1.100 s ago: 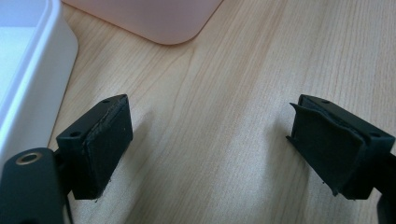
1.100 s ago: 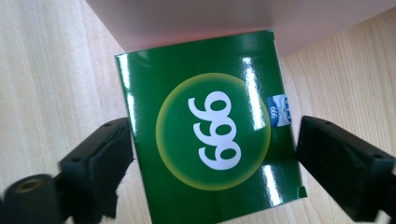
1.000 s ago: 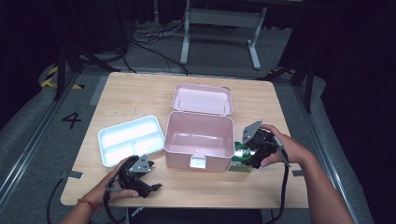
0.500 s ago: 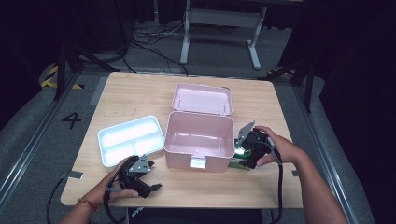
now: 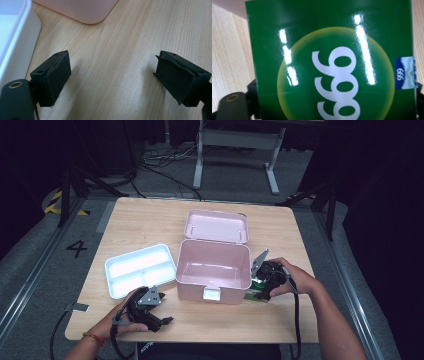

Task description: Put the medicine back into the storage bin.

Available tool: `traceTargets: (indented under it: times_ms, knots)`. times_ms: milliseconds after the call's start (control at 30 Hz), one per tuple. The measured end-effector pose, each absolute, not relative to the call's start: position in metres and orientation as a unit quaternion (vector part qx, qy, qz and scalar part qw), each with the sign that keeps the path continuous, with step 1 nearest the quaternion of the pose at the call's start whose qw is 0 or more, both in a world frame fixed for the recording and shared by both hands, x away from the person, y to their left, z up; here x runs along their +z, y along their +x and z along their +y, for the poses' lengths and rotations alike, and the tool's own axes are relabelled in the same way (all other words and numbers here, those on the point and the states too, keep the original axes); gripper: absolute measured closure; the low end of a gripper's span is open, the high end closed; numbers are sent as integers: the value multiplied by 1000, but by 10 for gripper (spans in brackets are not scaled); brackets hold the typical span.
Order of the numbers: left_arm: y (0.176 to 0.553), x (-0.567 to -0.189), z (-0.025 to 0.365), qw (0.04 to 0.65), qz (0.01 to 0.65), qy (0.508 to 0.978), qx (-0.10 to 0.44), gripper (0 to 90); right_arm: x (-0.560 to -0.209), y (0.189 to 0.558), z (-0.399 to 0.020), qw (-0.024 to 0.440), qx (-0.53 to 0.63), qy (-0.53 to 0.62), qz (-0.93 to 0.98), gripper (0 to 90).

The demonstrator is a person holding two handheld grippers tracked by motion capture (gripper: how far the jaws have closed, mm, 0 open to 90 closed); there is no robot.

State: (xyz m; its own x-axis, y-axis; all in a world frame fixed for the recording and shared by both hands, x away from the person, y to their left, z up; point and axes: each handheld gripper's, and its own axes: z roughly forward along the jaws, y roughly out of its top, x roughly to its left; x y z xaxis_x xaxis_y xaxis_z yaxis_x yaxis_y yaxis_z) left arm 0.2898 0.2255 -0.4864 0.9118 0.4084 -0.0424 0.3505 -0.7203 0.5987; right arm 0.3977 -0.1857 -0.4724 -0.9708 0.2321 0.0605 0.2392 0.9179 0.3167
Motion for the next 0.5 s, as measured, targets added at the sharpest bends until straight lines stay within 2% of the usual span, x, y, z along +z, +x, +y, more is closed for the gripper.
traceTargets:
  times_ms: [233, 500]
  knots:
    - [290, -486, 226, 313, 204, 926, 46, 132, -469, 394, -194, 16, -166, -111, -980, 172]
    - [290, -487, 226, 314, 204, 926, 46, 132, -454, 386, -211, -2, -183, -118, -976, 172]
